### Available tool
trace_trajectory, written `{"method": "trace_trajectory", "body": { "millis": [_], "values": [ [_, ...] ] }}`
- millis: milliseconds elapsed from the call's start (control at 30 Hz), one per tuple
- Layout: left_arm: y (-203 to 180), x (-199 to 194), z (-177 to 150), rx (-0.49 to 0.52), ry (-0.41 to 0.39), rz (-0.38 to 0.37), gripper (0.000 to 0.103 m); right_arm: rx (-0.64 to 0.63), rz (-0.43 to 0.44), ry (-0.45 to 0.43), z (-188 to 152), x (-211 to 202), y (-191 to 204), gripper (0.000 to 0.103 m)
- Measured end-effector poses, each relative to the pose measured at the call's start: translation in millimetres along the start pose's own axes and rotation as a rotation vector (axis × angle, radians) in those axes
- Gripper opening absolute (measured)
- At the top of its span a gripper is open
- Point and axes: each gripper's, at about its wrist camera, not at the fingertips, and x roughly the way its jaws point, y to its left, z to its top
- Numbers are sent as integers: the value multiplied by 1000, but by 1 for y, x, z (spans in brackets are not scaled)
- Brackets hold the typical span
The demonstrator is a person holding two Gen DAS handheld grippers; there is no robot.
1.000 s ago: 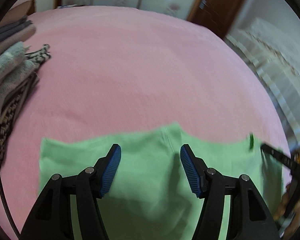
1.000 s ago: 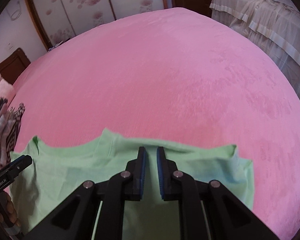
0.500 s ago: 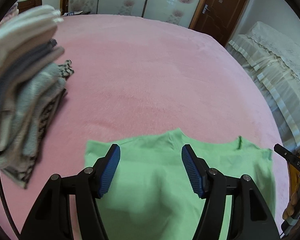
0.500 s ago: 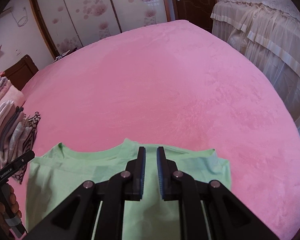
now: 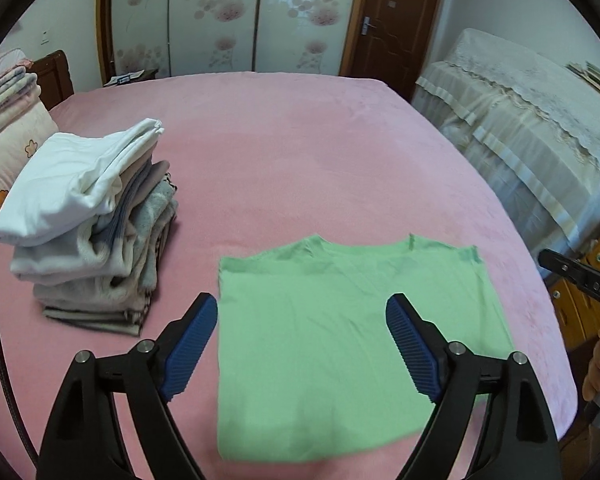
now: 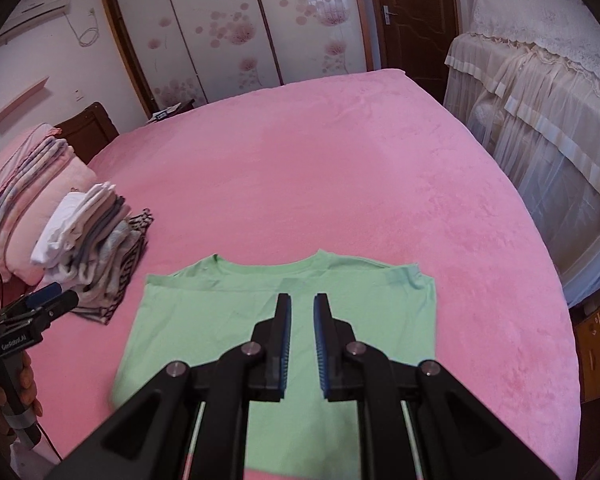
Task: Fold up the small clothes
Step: 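Open both tools to release the folded hem and lift away, then move the left tool to the edge of the folded shirt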
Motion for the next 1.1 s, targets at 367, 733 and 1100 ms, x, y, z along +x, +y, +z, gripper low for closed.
{"method": "trace_trajectory", "body": {
  "millis": [367,733,1100],
  "values": [
    [-14,-36,-60,-15,-15,84,87,-73,6,-21,-46,-36,41,11],
    [24,-4,-150,-298,36,74,87,-103,1,-64,-106,-16,58,11],
    [37,64,-190,-358,81,144,87,-112,-4,74,-180,61,54,11]
  ]
}}
